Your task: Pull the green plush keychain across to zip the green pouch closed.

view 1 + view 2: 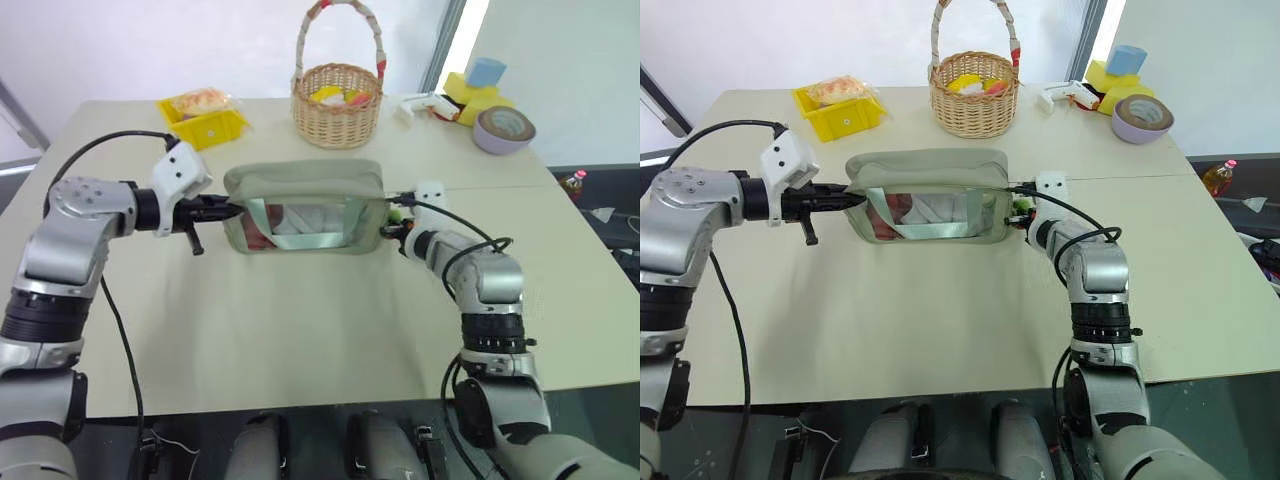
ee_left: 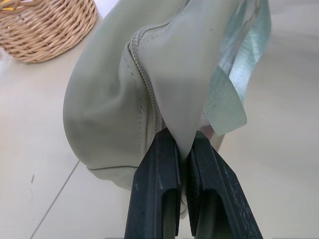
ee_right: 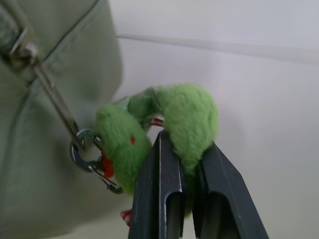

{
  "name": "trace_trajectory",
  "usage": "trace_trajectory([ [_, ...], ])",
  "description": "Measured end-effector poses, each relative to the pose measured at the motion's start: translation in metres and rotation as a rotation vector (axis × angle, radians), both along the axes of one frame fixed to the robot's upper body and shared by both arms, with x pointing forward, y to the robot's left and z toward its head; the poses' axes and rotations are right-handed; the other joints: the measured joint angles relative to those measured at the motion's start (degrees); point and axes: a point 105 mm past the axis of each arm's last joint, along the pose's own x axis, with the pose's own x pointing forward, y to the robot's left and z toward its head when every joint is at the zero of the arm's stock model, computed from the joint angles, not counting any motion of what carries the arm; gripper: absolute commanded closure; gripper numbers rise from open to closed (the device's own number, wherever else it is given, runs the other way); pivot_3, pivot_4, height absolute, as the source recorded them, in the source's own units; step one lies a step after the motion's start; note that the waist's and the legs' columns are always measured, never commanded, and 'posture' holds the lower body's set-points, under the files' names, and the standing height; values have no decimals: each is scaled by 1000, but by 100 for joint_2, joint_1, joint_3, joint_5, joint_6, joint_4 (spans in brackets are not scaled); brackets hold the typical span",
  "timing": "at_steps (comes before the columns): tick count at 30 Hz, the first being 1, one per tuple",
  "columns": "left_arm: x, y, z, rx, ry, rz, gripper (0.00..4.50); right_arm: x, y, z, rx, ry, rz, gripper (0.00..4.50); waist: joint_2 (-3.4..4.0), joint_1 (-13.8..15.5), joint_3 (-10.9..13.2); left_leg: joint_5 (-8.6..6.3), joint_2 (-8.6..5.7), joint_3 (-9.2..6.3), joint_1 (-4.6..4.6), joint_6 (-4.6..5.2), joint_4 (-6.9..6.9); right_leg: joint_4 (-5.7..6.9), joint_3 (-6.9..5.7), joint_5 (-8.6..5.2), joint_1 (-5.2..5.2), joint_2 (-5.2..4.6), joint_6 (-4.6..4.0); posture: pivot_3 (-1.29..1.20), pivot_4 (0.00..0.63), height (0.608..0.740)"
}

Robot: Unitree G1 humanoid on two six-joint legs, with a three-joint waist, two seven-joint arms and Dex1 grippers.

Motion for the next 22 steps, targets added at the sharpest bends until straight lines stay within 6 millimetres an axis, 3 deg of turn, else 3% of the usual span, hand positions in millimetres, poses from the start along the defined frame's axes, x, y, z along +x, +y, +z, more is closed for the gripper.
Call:
trace_trajectory([
  [1,-1,0,-1,1,2,4,4500,1,-1,1,-32,-15,16,4442,-1,0,0,0,0,0,1,0,0,-1,0,0,0,1,0,0,150,739],
  [5,-7,2,-2,5,0,23,4500,-2,6,5,-34,2,149,3067,0,3,0,0,4,0,4,0,-1,0,0,0,0,4,0,0,150,739],
  [6,-8,2,-2,4,-3,26,3918,-3,8,9,-21,9,189,2443,0,6,0,0,4,0,3,0,0,0,0,0,1,3,0,0,150,739],
  [8,-9,2,-3,-7,8,29,3485,-5,7,17,-18,17,238,1619,2,15,2,0,3,1,0,1,1,0,0,0,0,1,0,0,150,739],
  [11,-12,5,-6,-28,53,45,1955,-15,-9,46,-72,19,354,95,5,60,11,-8,1,-4,-8,13,2,-4,-1,0,0,-1,0,0,150,739],
  [15,-15,24,11,-76,58,106,38,-46,-26,98,-178,-1,568,0,0,43,12,-28,3,-5,-1,48,5,-9,-2,0,2,1,0,0,150,739],
  [18,-21,33,27,-104,67,128,38,-62,-18,116,-146,24,699,0,2,-10,12,-28,7,1,8,48,5,-10,0,0,2,4,-1,0,150,739],
  [22,-25,43,42,-128,62,150,38,-69,-11,136,-138,-4,757,0,5,22,14,-28,9,3,3,47,4,-11,-1,-1,-2,2,-1,0,150,739],
])
